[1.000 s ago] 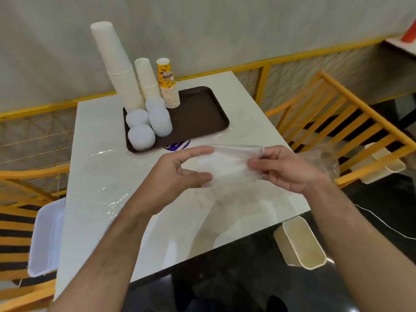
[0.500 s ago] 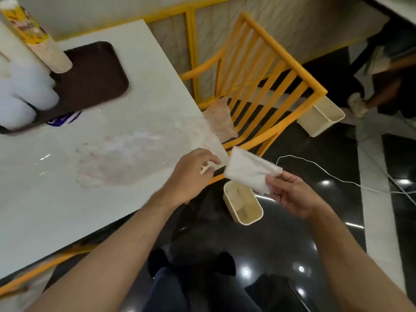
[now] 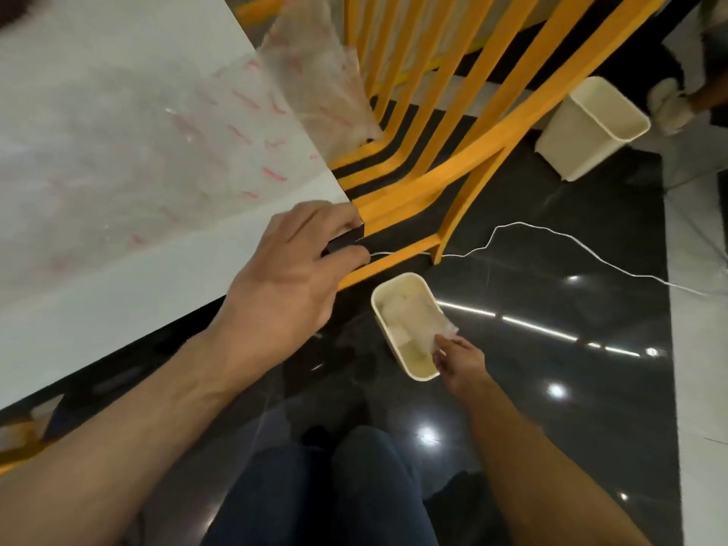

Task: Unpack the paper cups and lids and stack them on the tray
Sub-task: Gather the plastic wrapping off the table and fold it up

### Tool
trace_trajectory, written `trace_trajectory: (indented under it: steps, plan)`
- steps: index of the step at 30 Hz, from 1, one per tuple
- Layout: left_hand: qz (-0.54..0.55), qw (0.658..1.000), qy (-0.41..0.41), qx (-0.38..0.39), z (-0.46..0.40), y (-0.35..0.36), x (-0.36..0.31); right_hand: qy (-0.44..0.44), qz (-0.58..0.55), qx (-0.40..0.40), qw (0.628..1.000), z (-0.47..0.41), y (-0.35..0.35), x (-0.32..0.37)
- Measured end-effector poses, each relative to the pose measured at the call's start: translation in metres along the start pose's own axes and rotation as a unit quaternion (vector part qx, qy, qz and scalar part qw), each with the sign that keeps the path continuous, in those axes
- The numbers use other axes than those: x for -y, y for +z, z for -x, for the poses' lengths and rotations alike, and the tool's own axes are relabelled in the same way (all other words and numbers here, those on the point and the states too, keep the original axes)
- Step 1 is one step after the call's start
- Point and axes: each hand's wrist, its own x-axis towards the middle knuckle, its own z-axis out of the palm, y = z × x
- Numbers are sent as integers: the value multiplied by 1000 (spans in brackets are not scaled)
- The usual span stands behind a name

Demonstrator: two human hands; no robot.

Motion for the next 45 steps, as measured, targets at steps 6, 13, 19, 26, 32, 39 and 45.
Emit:
trace_trajectory:
  steps: [6, 13, 19, 26, 32, 39, 45]
  plan:
    - [-11, 999, 0, -39, -2, 8, 2, -8, 73, -54, 996, -50, 15, -24]
    - [61, 995, -70, -33, -1, -1, -5, -1, 70, 13, 997, -4, 14, 4]
    - [150, 965, -192, 95, -1, -37, -22, -78, 123, 75, 986, 113, 10, 60]
    - [233, 885, -358, 183, 13, -108, -30, -276, 275, 151, 908, 261, 34, 116]
    - [252, 831, -488, 85, 60, -160, -12, -388, 381, 269, 795, 355, 90, 136]
    - [171, 817, -550, -35, 121, -208, 51, -477, 463, 207, 718, 385, 183, 127]
    - [142, 787, -598, 61, 144, -217, 121, -448, 562, 116, 685, 370, 237, 117]
